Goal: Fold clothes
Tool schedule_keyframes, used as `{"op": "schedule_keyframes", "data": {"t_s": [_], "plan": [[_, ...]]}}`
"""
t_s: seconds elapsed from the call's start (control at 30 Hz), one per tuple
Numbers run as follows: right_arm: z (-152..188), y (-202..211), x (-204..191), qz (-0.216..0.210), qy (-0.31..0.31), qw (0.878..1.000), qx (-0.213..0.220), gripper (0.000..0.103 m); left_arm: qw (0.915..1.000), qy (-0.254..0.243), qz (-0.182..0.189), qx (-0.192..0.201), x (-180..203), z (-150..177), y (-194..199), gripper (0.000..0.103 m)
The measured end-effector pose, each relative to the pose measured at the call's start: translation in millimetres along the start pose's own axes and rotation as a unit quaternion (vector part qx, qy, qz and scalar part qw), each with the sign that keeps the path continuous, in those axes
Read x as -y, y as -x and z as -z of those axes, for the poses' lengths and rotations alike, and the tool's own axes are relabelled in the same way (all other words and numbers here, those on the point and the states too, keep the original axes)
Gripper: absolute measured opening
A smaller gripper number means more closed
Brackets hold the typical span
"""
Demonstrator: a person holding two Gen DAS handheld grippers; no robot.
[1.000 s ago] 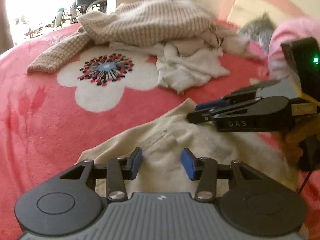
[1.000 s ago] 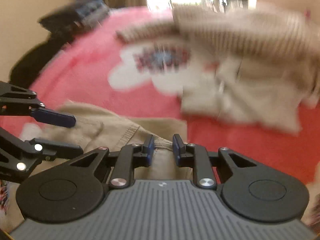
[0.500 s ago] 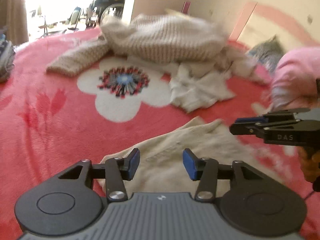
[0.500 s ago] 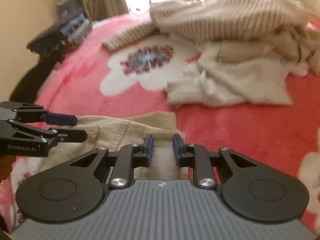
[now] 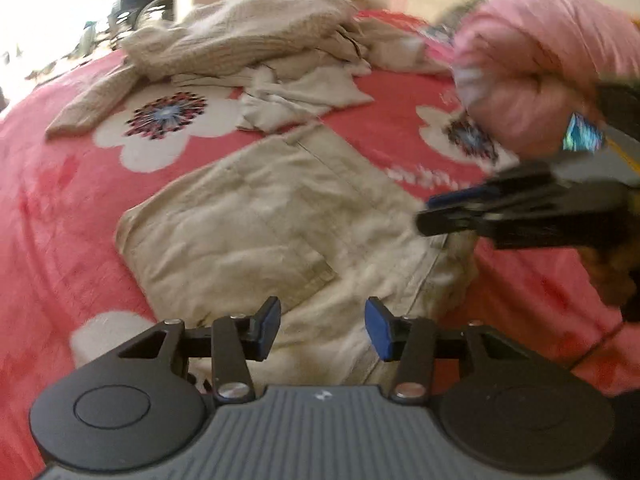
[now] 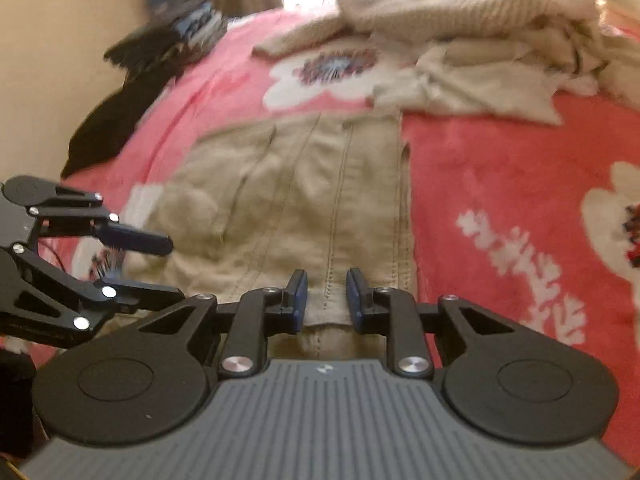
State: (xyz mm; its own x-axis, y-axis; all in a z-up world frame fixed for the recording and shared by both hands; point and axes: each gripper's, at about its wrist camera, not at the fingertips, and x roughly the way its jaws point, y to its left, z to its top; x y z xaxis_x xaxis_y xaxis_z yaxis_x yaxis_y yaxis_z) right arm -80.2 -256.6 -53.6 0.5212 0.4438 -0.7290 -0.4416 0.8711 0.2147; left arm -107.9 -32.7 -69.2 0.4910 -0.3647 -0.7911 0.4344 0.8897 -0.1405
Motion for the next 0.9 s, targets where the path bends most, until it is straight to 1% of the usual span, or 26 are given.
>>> {"op": "schedule_keyframes", "data": {"t_s": [0.07,0.1,0.13,0.17,0.23,0.3,0.37,0.43,0.5,0.6,0.63,0.7,0.8,0.9], "plan": [[4,24,-4,-0.004,-0.003,1.0,0.025,0.021,0.9999,0.006,-0.006,-0.011,5,6,-1,0.049],[7,31,-5,-0.003,-0.004,1.0,0.029,0.021,0.9996,0.006,-0.01,-0.024,8,10,-6,0.05],[13,28,-6,0.002,-0.005,1.0,0.017,0.021,0.9993,0.009,-0.019,-0.032,11,12,-10,0.052],[20,24,-8,0.007,-0.005,1.0,0.003,0.021,0.9991,0.01,-0.026,-0.031,13,13,-13,0.052],[36,-4,-10,0.046,-0.009,0.998,-0.04,0.02,0.9983,0.018,-0.041,-0.037,16,8,-19,0.054],[39,-7,-21,0.072,0.0,0.997,-0.03,0.02,0.9974,0.023,-0.058,-0.036,20,8,-17,0.054],[35,2,-32,0.09,0.011,0.996,-0.018,0.022,0.9965,0.02,-0.074,-0.034,25,9,-14,0.054],[32,17,-39,0.071,0.012,0.997,0.01,0.022,0.9956,0.014,-0.087,-0.033,30,9,-12,0.054],[29,17,-40,0.064,0.01,0.998,0.013,0.021,0.9949,0.011,-0.095,-0.034,33,8,-10,0.054],[38,-6,-33,0.073,0.001,0.997,-0.019,0.021,0.9939,0.009,-0.103,-0.038,37,8,-9,0.056],[42,-6,-32,0.072,-0.008,0.997,-0.013,0.021,0.9929,0.011,-0.112,-0.038,37,8,-10,0.061],[43,-1,-33,0.074,-0.013,0.997,-0.009,0.021,0.991,0.014,-0.128,-0.038,39,9,-10,0.068],[42,0,-33,0.076,-0.015,0.997,-0.01,0.021,0.9902,0.029,-0.13,-0.044,36,7,-9,0.069],[43,0,-33,0.077,-0.015,0.997,-0.01,0.021,0.9893,0.025,-0.137,-0.043,38,7,-9,0.071]]}}
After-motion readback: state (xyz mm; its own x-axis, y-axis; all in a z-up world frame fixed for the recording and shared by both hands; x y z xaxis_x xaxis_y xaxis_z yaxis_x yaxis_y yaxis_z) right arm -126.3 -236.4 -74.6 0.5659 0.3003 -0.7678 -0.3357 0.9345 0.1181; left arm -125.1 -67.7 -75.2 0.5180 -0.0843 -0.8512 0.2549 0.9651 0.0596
